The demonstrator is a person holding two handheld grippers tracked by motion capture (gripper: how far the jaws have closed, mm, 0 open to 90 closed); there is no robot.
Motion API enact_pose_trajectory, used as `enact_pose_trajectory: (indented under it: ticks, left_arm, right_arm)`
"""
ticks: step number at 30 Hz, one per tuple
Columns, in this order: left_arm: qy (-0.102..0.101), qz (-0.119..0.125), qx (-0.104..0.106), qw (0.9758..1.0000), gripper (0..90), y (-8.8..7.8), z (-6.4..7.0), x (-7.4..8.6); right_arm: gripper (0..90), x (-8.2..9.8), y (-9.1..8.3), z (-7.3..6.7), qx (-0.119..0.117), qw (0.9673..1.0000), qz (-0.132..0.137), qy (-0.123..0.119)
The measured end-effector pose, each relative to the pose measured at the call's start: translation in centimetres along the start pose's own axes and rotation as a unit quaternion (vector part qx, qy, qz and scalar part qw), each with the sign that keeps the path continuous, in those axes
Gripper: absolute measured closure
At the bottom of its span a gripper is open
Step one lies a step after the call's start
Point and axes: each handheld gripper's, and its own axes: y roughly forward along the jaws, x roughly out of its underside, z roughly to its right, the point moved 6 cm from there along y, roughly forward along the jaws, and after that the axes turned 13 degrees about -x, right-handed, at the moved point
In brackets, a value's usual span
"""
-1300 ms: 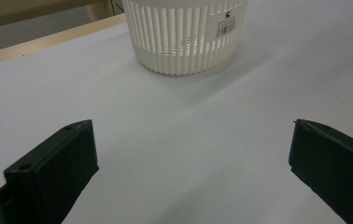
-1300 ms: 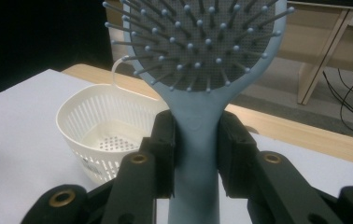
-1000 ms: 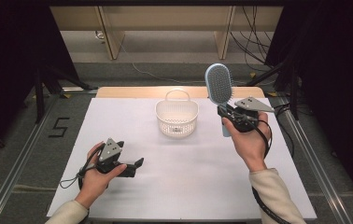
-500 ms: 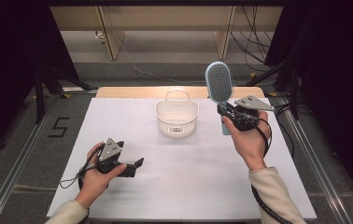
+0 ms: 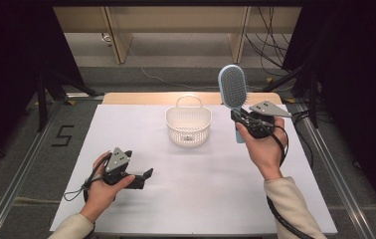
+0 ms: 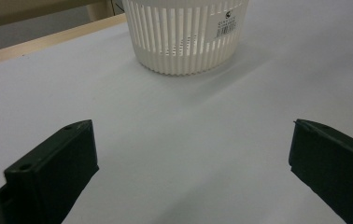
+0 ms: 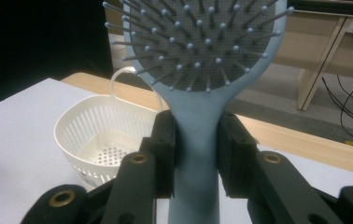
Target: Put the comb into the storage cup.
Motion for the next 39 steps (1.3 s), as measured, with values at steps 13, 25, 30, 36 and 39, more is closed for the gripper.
enact_pose_trajectory:
  ticks: [13,25,30,36,39]
  left_arm:
    - [0.0,0.0,0.0,1.0,0.5,0.01,0.01,0.0]
    - [0.0,0.0,0.0,1.0,0.6,0.0,0.0,0.0]
    - [0.0,0.0,0.0,1.0,0.6,0.0,0.0,0.0]
    - [0.0,0.0,0.0,1.0,0.6,0.0,-0.01,0.01]
    - [0.0,0.0,0.0,1.0,0.6,0.0,-0.02,0.02]
  right_arm:
    - [70.6,-0.2,0.25,0.04,-0.002,1.0,0.002,0.001]
    - [70.6,-0.38,0.48,0.08,-0.002,1.0,0.005,0.001]
    - [70.6,-0.46,0.51,0.11,-0.002,1.0,0.006,0.001]
    - [70.7,-0.5,0.61,0.15,-0.003,1.0,0.006,0.001]
    - [70.6,-0.52,0.7,0.15,-0.003,1.0,0.007,0.001]
